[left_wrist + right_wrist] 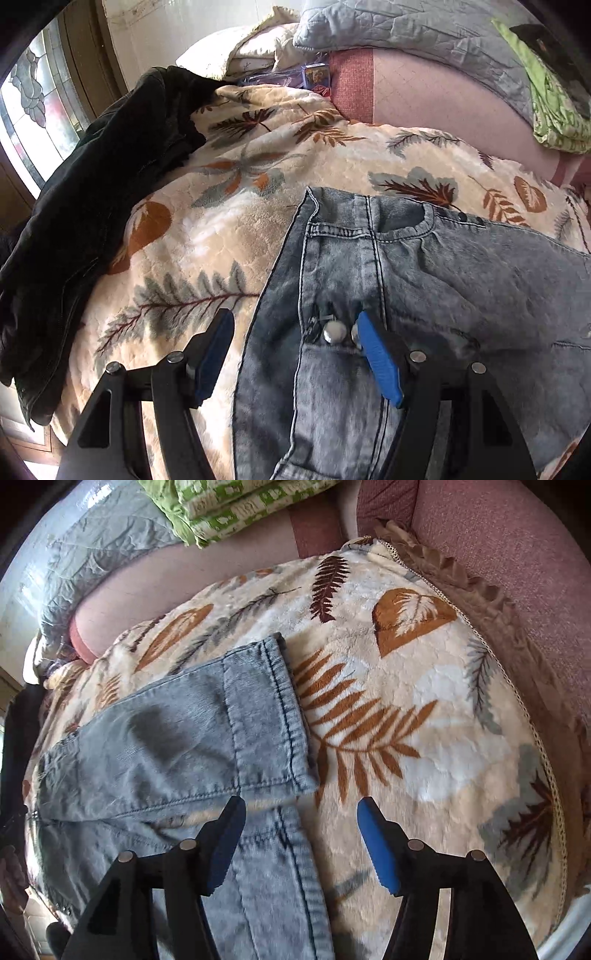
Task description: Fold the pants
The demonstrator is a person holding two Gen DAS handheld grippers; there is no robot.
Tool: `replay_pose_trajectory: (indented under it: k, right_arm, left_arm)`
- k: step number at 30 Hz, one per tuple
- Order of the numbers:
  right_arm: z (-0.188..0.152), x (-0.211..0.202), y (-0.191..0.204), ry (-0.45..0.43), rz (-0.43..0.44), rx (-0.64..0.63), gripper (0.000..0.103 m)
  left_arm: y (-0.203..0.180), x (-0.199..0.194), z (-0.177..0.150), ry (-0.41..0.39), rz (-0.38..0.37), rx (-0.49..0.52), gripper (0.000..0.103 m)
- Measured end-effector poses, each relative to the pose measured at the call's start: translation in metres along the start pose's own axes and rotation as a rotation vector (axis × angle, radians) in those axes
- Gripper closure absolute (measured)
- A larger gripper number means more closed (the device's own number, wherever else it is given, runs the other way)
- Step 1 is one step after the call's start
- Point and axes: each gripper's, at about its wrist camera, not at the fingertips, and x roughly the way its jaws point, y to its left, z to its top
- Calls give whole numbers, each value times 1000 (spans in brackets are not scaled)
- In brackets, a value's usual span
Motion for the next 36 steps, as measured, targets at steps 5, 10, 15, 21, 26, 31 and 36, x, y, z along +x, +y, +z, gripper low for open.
replay_pose_trajectory:
  k: [5,10,15,21,26,31,36]
  right_arm:
    - [-76,-23,-35,68,145,153,36]
    - [-128,-14,-56,115,241,270,36]
    - [-138,-12,-60,90,312,337,36]
    - [-142,-11,-56,98,326,346,36]
    - [-143,-12,-49,105,322,331,41]
    - [-144,-4,-44,129,297,291,75]
    - [-142,-43,-31,30,263,207,81]
  left_arm:
    - [38,-33,-51,50,-100,-102,33]
    - [70,-30,-100,165,-269,-294,33]
    - [78,-11,-130,260,-309,-413,33]
    - [63,-23,-137,252,-281,-325,71]
    - [69,-20,-139,256,-287,-365,82]
    - [72,-28,-135,238,-301,-371,91]
    - [85,-62,-129,165,-334,-416,92]
